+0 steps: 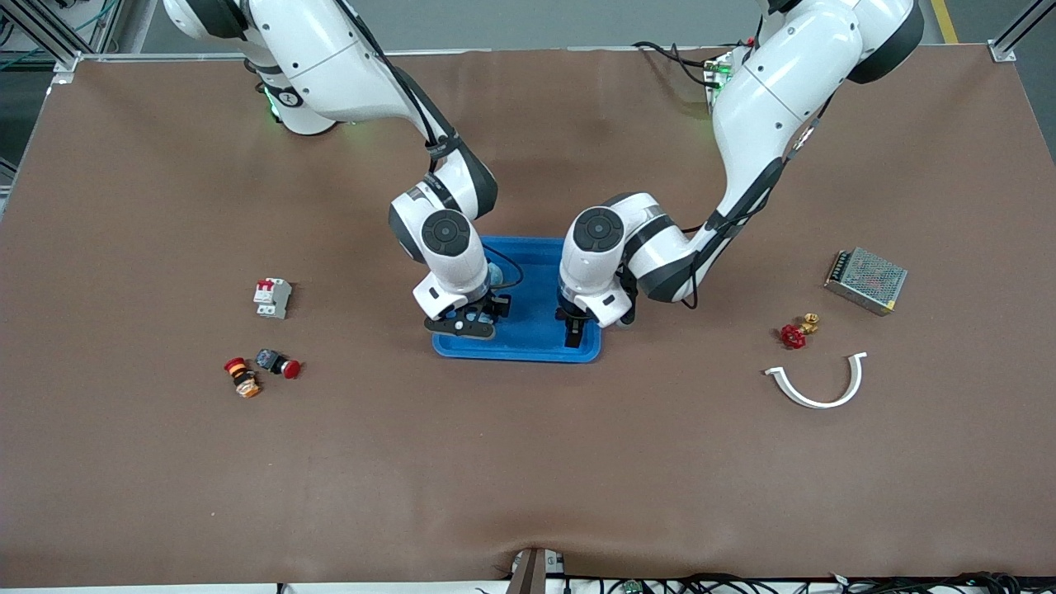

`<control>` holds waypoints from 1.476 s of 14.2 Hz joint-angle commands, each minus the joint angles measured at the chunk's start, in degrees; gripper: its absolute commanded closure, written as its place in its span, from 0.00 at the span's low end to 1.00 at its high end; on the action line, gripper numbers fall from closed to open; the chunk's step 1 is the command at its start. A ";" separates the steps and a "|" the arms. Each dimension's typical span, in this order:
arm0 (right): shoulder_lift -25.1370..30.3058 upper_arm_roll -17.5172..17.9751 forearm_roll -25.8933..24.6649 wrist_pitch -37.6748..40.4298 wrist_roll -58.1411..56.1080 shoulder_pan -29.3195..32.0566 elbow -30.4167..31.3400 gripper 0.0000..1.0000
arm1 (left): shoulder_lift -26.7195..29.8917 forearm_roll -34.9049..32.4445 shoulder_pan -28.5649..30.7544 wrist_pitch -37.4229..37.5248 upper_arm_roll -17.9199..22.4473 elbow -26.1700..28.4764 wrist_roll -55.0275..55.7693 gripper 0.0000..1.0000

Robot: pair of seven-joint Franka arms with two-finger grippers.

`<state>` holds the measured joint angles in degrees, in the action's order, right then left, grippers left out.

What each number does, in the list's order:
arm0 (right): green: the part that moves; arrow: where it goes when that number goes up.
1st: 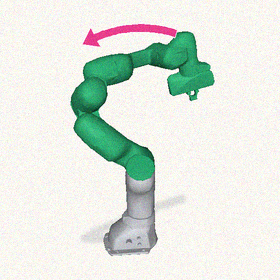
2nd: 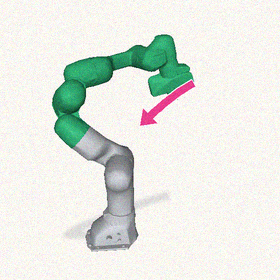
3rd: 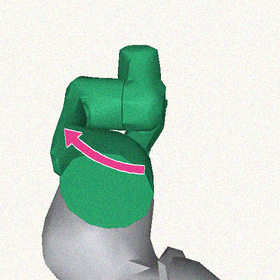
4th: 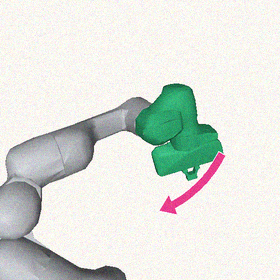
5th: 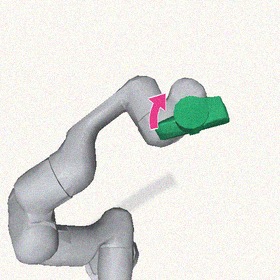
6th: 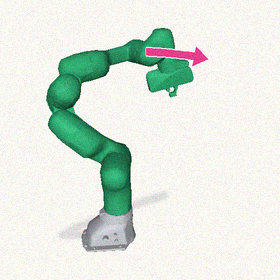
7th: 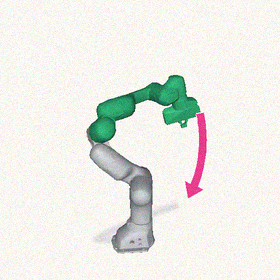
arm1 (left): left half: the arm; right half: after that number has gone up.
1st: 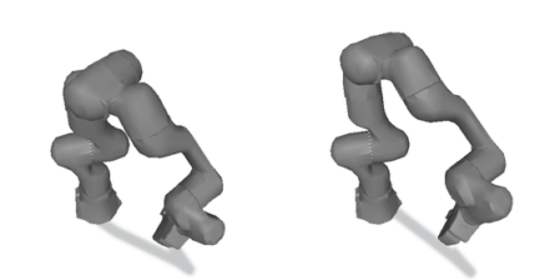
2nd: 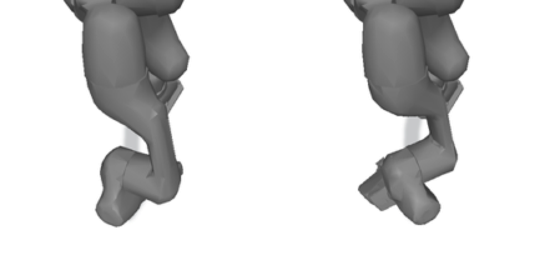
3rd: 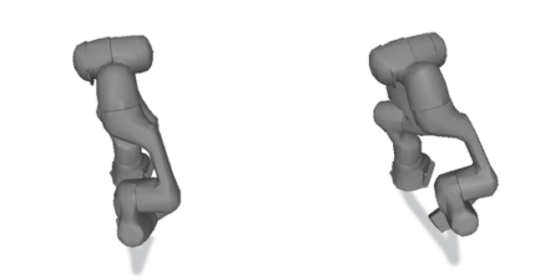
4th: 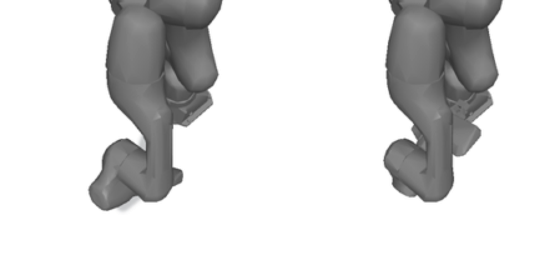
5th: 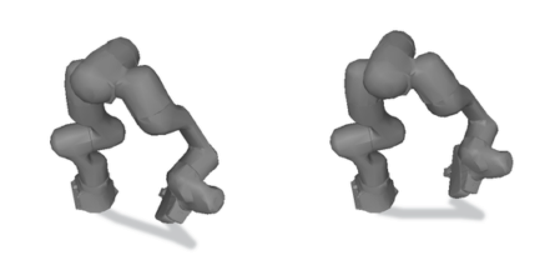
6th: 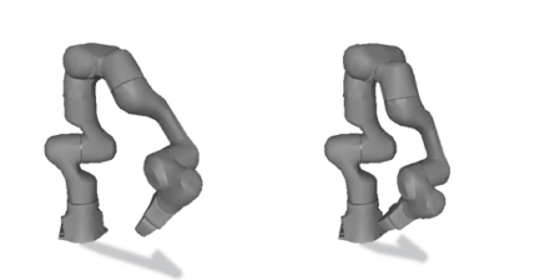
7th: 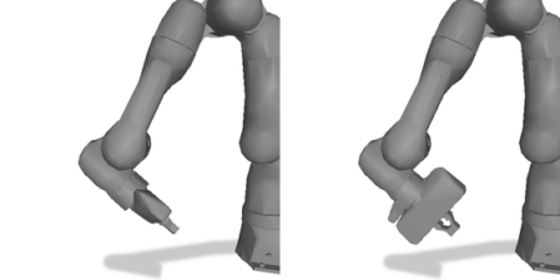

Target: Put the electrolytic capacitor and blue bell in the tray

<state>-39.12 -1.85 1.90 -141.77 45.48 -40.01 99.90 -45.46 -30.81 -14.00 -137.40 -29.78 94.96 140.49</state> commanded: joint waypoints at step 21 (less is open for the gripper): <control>43.85 -0.96 -0.06 43.22 -22.33 8.70 10.32 0.00 | 2.92 11.21 9.51 22.27 -3.44 -12.34 -25.78 0.00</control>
<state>-0.49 -3.21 1.78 -101.15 29.24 -36.49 107.51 -43.56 -20.78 -5.99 -117.03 -32.74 82.47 118.09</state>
